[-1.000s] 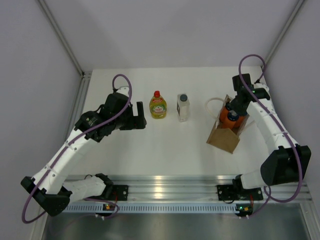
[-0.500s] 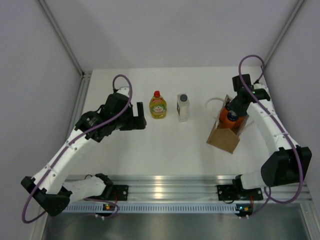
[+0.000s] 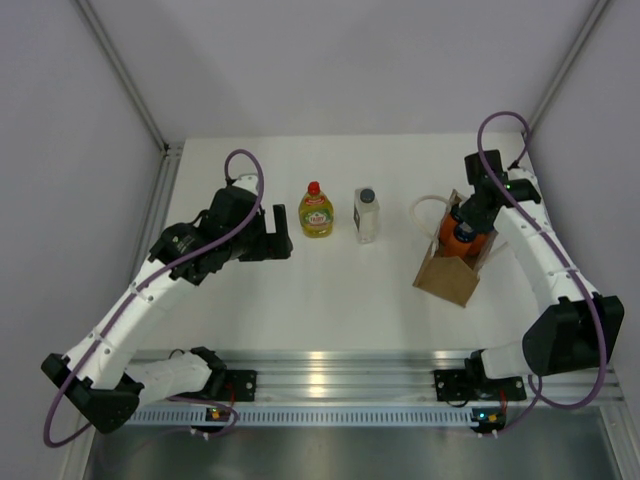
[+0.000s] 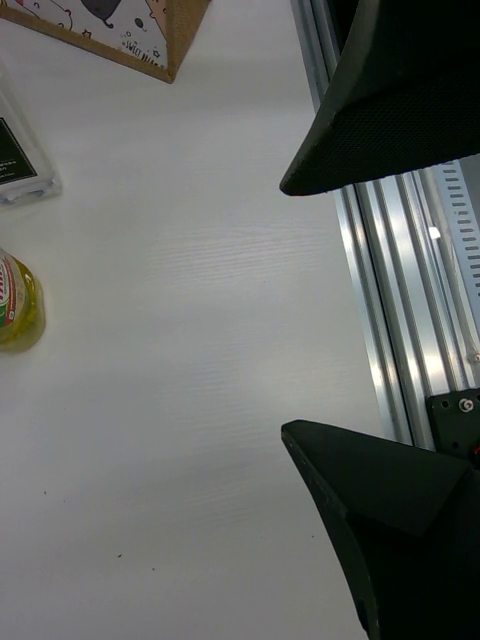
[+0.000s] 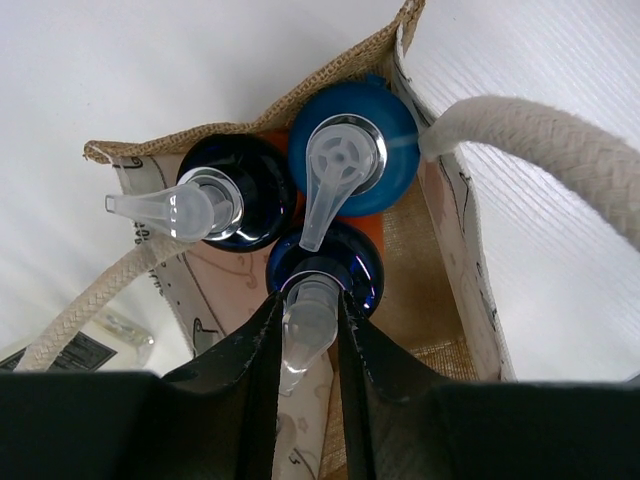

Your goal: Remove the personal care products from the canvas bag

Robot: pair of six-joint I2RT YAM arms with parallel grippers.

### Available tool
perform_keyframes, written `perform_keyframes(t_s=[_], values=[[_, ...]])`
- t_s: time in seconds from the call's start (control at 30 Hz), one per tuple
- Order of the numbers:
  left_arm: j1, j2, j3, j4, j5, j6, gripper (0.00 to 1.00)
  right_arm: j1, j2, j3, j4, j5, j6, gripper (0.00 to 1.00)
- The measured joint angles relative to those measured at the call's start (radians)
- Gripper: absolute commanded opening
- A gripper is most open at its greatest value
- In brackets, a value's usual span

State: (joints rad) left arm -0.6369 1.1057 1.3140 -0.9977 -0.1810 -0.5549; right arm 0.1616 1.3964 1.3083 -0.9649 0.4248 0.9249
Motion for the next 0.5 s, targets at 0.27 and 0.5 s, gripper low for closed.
perform_keyframes(t_s=[0.27,0.5], values=[[0.0,-0.006,0.0,0.0,0.0,0.0,0.98,0.0,0.0,0.003,-0.001,-0.007,-0.034,0.0],[0.0,-0.007,0.0,0.0,0.0,0.0,0.98,0.0,0.0,0.021,-0.017,-0.045,-0.15,0.0]])
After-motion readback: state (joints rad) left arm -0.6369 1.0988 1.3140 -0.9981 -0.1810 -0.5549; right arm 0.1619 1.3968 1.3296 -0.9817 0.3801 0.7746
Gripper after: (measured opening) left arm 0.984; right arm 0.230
